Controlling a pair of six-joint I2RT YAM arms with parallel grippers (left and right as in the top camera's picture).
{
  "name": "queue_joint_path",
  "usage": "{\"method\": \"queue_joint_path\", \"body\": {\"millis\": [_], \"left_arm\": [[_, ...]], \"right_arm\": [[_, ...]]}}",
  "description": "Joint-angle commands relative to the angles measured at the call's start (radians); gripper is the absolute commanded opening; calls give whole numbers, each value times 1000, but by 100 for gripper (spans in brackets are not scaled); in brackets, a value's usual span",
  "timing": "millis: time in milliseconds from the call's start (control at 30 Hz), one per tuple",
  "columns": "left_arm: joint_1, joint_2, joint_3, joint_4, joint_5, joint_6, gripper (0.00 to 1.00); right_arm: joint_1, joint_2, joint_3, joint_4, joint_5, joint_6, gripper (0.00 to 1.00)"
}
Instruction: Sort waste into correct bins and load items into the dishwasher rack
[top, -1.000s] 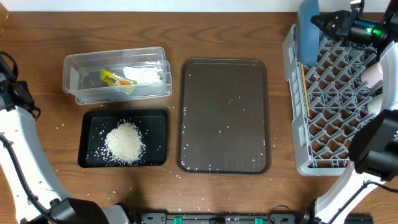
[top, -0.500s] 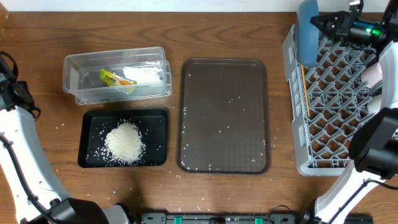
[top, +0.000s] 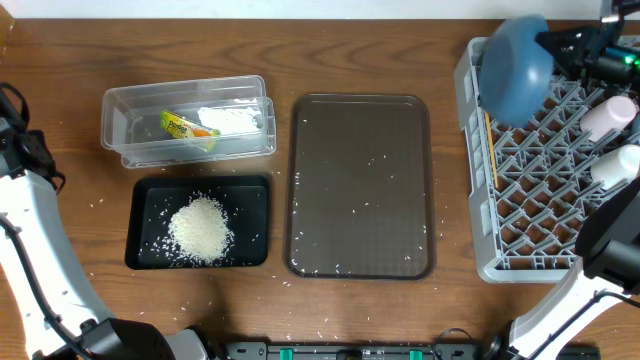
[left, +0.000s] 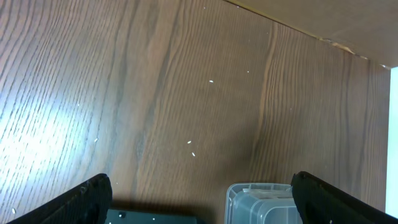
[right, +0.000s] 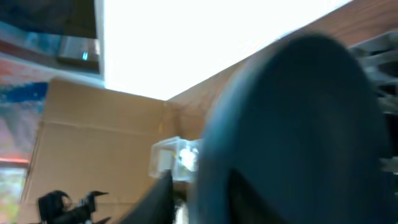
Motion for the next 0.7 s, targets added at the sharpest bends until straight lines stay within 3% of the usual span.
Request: {"method": "queue_joint_path", "body": {"millis": [0,100,200,300,400,567,667], "left_arm": [[4,5,0,-3,-10,10,95],[4,5,0,-3,-10,10,95],[4,5,0,-3,-10,10,95],[4,5,0,-3,-10,10,95],[4,5,0,-3,-10,10,95],[4,5,0,-3,-10,10,95],[4,5,0,-3,-10,10,95]], "right_arm": [[-19,-28,-5,-26,70,0,42],[-40,-64,-5,-76,186,0,52],[-53,-115,-5,-156,387,0,70],[-57,-164,-5,-222,584,0,77],[-58,-210,-5,-266,716,10,94],[-49,-265,-5,-276,732,16,91],[-7,-276,-5,-265,698,-16,72]]}}
